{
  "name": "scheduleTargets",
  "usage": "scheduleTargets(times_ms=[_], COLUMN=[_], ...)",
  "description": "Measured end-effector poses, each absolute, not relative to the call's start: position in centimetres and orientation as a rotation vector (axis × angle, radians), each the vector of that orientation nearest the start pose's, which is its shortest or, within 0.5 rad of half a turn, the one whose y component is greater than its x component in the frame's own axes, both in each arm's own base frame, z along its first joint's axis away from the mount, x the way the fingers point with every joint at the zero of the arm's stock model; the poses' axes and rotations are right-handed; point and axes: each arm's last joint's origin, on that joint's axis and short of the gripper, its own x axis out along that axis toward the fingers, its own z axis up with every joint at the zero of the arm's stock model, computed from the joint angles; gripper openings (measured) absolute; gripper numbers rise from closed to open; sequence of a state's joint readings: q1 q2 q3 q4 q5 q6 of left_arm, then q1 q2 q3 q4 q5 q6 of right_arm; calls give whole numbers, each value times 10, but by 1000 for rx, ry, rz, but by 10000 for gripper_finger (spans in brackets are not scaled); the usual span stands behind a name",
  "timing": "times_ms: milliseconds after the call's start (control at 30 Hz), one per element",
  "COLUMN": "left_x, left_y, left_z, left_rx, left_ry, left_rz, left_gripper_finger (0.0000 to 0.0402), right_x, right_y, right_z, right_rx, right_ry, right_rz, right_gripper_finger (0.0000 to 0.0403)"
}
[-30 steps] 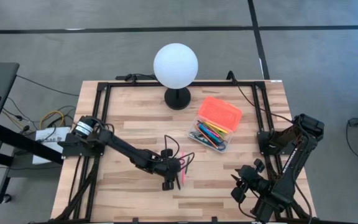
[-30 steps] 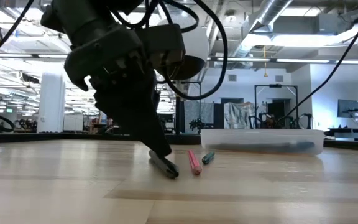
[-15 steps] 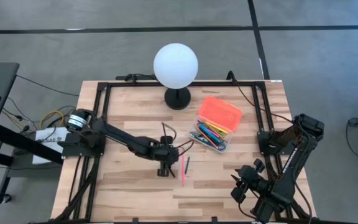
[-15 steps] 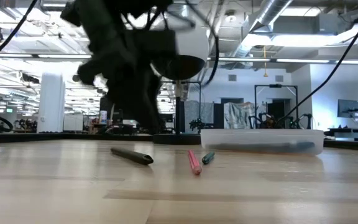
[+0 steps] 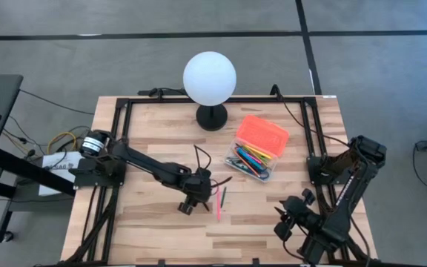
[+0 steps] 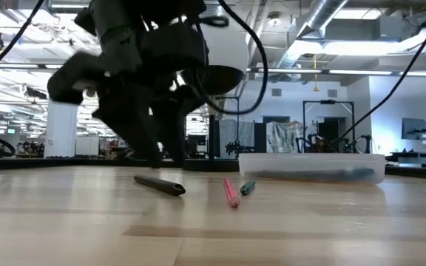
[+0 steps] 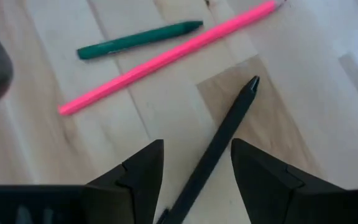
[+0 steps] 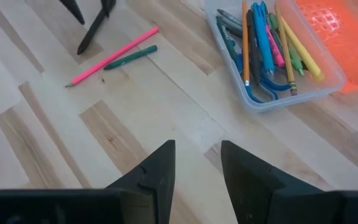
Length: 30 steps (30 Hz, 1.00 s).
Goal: Pick & place school supplies into a supply box
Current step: Put the black pen into the orange supply box
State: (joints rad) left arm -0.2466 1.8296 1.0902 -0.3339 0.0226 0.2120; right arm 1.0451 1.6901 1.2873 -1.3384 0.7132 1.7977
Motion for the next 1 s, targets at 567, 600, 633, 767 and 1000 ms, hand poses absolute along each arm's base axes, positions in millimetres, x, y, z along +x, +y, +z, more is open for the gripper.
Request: scheduleTargets(times_ms=[567,600,633,767,1000], left_x=[335,334,333,333,332], left_y=[-73,-72,-71,-67,-66], left_z=[132,132,131,130,130], left_rx=[329,323,319,305,241], left_ry=[1270,1280,1289,1305,1327], left_rz=[-341,-342,-342,-345,-317], left_gripper_finger=[156,146,136,98,59], right_x=[169,170,171,174,180], right_y=[230,229,229,227,223], right_z=[236,236,236,236,236], right_rx=[293,295,296,301,283], right_ry=[813,813,813,811,821], right_rz=[-704,-707,-709,-722,-726], right_gripper_finger=[123,123,123,123,123])
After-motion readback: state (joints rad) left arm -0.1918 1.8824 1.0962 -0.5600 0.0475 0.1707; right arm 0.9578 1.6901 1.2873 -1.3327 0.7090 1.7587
